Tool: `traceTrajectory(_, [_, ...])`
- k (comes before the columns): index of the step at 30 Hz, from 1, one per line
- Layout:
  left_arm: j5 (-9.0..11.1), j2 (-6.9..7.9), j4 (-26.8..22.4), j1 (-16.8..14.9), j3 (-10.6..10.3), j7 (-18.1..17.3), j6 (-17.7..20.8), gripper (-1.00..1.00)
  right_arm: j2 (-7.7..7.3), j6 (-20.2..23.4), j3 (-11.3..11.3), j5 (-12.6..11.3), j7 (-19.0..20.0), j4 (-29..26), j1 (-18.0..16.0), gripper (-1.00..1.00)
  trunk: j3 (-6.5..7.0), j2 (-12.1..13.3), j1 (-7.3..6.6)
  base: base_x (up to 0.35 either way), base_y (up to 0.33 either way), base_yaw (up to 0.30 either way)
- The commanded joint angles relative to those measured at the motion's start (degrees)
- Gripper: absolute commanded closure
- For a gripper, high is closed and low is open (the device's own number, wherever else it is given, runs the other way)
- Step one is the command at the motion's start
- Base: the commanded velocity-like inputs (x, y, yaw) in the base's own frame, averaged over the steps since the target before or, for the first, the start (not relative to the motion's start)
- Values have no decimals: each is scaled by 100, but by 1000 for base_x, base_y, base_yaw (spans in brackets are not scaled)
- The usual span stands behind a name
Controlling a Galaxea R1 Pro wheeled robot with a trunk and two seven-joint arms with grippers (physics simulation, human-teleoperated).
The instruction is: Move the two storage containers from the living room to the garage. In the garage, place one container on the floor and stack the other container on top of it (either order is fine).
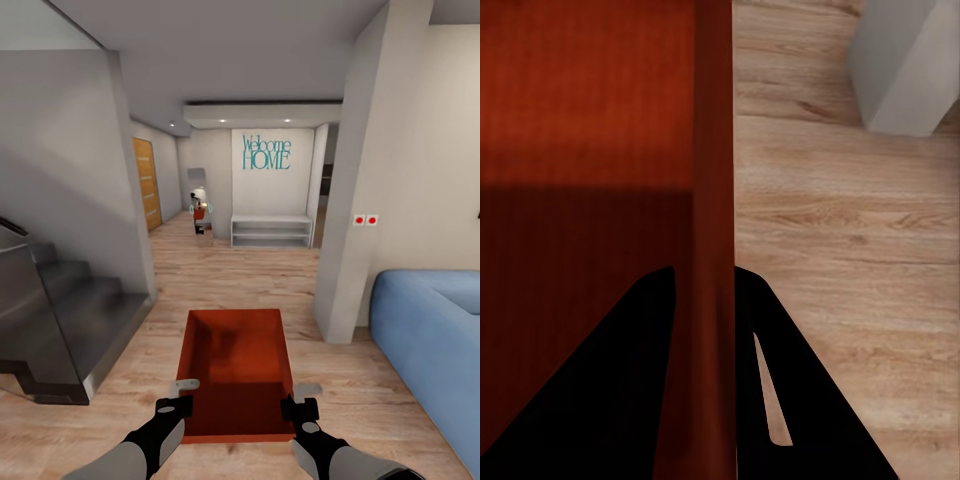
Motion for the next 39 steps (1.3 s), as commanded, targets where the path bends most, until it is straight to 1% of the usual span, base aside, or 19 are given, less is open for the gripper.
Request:
traceTrajectory(1, [26, 116, -5, -5, 61, 50, 14, 100, 0, -40, 21, -72, 4, 0, -5, 100, -8, -5, 4, 322, 0, 0])
traceTrajectory(8, [26, 117, -9, -5, 61, 47, 6, 100, -6, -41, 13, -72, 4, 0, -5, 100, -8, -5, 4, 322, 0, 0])
traceTrajectory(13, [26, 117, -12, -5, 61, 47, 5, 100, -18, -40, 12, -281, 11, 0, -5, 100, -8, -5, 4, 322, 0, 0])
traceTrajectory(15, [26, 124, -14, -5, 61, 49, 5, 100, -22, -40, 12, -303, 12, 0, -5, 100, -8, -5, 4, 322, 0, 0])
traceTrajectory(24, [23, 154, -20, -5, 50, 47, -1, 100, -26, -40, 12, -318, 12, 0, -5, 100, -8, -5, 4, 322, 0, 0])
traceTrajectory(30, [26, 216, 4, -5, 45, -15, -18, 100, -22, -46, 12, -318, 12, 0, -5, 100, -8, -5, 4, 322, 0, 0])
traceTrajectory(39, [35, 237, 57, -5, 46, -14, -21, 100, -18, -48, 12, -318, 12, 0, -5, 100, -8, -5, 4, 322, 0, 0])
